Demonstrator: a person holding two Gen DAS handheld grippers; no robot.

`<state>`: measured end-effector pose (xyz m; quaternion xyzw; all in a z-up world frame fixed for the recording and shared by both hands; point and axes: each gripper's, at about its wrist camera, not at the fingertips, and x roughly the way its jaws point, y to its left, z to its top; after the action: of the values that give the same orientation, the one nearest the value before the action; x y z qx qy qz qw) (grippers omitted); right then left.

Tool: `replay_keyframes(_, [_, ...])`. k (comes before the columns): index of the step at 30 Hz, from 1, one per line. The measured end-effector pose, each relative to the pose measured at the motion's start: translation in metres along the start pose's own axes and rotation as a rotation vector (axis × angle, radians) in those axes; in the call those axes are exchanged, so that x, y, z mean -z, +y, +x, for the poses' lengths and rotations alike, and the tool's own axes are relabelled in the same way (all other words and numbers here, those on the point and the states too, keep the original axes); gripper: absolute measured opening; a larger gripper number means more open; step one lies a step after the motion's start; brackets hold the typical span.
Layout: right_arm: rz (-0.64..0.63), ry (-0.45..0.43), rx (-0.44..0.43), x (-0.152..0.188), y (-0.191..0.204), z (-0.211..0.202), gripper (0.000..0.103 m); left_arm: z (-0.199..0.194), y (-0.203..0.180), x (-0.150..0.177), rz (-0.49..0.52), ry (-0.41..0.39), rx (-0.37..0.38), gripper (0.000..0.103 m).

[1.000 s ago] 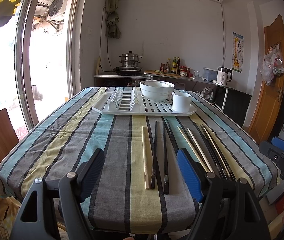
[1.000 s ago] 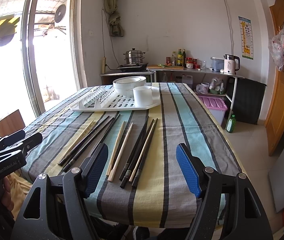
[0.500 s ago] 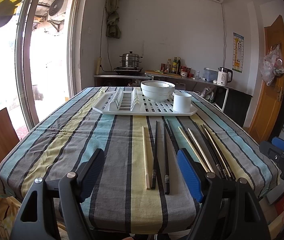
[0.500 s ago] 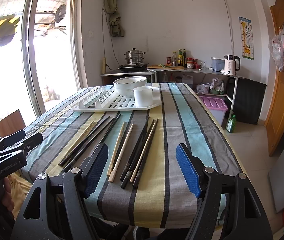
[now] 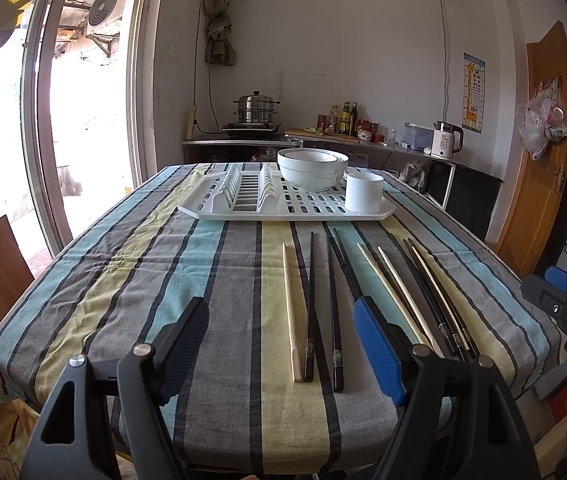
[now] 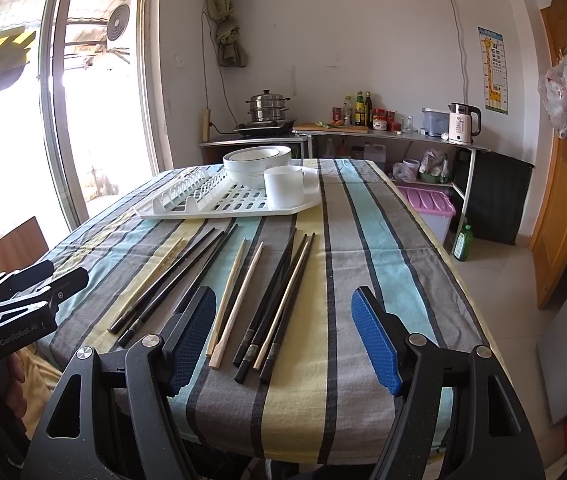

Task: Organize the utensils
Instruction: 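Lower the left tool onto a wooden chopstick and close it while the right tool grasps another chopstick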

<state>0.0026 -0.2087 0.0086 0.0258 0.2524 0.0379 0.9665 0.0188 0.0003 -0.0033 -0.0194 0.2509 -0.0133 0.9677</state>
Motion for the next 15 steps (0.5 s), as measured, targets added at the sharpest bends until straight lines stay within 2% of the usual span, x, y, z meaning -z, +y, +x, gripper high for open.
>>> replay_keyframes(3, [0.01,0.019,-0.013,-0.004,-0.003,0.011,0.071,0.012,0.003,-0.004,0.006,0.025,-0.012,0.077])
replay_keyframes(10, [-0.006,0.048,-0.034,-0.019,-0.006,0.039,0.071,0.058,0.007,-0.019,0.035,0.151,-0.003,0.077])
replay_keyframes(15, [-0.02,0.097,-0.041,-0.034,-0.008,0.068,0.067,0.091,0.009,-0.032,0.045,0.237,0.039,0.069])
